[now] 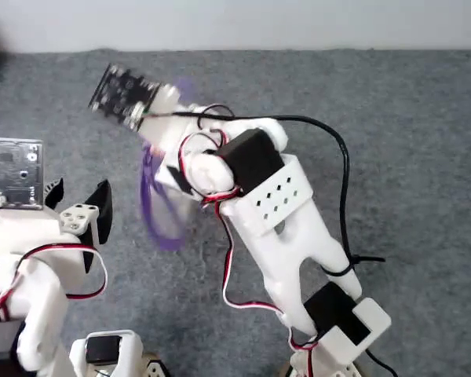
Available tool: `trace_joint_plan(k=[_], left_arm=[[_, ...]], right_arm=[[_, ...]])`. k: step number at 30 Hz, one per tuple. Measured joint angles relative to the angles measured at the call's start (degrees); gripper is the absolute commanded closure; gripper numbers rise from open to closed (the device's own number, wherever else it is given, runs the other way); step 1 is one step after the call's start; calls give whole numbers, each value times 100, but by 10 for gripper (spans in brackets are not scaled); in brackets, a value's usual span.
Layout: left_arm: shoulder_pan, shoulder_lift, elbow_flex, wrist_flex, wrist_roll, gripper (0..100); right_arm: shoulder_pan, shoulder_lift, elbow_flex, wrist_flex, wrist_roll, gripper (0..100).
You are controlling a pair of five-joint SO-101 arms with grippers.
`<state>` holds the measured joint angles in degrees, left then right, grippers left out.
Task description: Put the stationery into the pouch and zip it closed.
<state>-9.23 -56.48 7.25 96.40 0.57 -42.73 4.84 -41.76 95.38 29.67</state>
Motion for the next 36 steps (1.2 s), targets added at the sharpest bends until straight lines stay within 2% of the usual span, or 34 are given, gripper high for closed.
trace_joint_plan(k=[8,22,29,36], left_arm=[[0,0,-18,97,0,812],[0,0,-18,97,0,813],[0,0,-18,97,0,813],[0,0,-18,97,0,814]], right_arm=[[44,0,0,88,185,991],[1266,-9,0,88,26,991],[2400,0,0,0,-88,991],[3596,747,0,-1073,-18,991]])
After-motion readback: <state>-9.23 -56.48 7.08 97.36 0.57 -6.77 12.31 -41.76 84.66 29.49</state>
